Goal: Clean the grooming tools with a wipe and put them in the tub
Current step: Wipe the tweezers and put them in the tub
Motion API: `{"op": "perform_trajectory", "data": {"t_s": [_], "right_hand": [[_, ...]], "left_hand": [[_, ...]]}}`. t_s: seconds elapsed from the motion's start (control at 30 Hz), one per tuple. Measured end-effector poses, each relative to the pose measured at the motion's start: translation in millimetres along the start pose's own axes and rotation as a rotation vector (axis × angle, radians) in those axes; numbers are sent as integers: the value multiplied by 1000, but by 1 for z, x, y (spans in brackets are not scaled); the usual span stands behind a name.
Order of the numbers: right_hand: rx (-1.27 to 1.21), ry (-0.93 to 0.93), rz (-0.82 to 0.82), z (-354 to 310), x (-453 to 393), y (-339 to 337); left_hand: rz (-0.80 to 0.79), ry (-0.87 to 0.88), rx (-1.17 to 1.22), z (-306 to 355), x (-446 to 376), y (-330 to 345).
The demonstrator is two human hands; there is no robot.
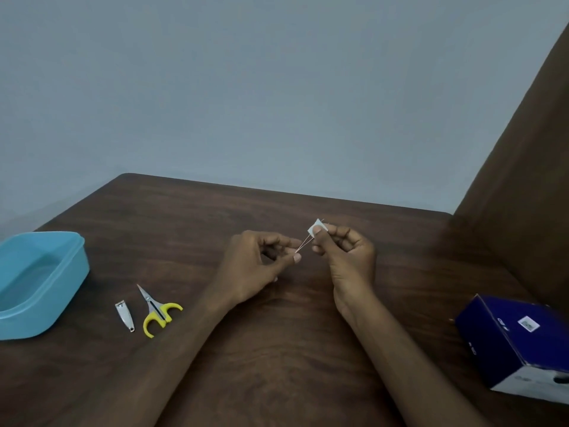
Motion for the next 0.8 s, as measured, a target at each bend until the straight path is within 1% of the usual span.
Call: {"op": "perform_trajectory", "data": {"t_s": [0.1, 0.17, 0.3, 0.37, 0.43, 0.5, 0.63, 0.8], "right_hand": [[-10, 4, 42, 0, 0, -4], [-30, -1, 20, -1, 1, -1], [-71, 0, -66, -1, 0, 7], [-44, 7, -150, 0, 1, 13], [28, 17, -230, 2, 5, 19], [66, 13, -264, 3, 7, 21], [-4, 32, -228, 3, 6, 18], [-22, 27, -158, 2, 3, 17]], "left_hand": [[102, 114, -216, 7, 2, -2], [125, 132, -269, 9, 3, -2], [243, -27, -205, 1, 1, -10], [284, -60, -127, -2, 0, -14], [252, -46, -52, 0, -1, -14], [189, -18, -25, 3, 0, -11], [134, 46, -25, 6, 0, -7], [111, 53, -5, 7, 1, -5]]}}
Point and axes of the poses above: each hand's wrist, its own x-axis away from the middle knuckle, its own y-axis out of the palm, z = x × y, the point moved 5 cm from there along -x, towards the middle knuckle, and after that the axes turned 7 degrees about -z, right-handed, at the moved point
